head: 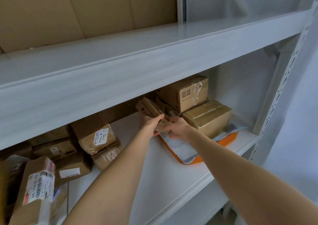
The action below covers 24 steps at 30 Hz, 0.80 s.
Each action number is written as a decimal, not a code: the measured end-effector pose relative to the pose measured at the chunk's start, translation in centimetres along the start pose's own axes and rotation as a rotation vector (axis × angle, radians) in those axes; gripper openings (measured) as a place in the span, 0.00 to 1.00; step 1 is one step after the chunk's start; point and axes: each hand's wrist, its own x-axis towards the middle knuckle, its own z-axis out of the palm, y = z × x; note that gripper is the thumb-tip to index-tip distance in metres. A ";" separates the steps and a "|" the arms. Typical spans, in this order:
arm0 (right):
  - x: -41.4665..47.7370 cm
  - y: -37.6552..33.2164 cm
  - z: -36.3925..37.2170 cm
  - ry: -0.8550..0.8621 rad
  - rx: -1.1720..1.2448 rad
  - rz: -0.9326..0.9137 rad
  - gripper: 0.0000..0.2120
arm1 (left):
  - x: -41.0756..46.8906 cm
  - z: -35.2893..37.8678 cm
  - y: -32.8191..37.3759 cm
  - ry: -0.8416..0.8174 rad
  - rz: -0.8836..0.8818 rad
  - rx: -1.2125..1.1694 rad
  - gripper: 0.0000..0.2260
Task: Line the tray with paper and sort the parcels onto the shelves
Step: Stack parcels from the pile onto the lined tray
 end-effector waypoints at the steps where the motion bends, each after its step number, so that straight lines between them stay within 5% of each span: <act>1: 0.8 0.0 0.2 0.007 0.010 -0.009 0.34 | 0.8 0.4 0.0 -0.008 0.014 0.016 0.21; 7: 4.6 0.8 1.2 0.075 0.045 0.077 0.18 | 3.5 1.8 -1.0 -0.112 -0.017 0.044 0.17; 10: 5.2 1.1 1.5 0.117 0.078 0.068 0.17 | 4.0 2.0 -1.3 -0.148 -0.025 0.076 0.09; 24: 2.8 0.0 1.4 0.125 -0.013 0.107 0.10 | 2.8 0.9 -1.3 -0.123 0.002 0.278 0.15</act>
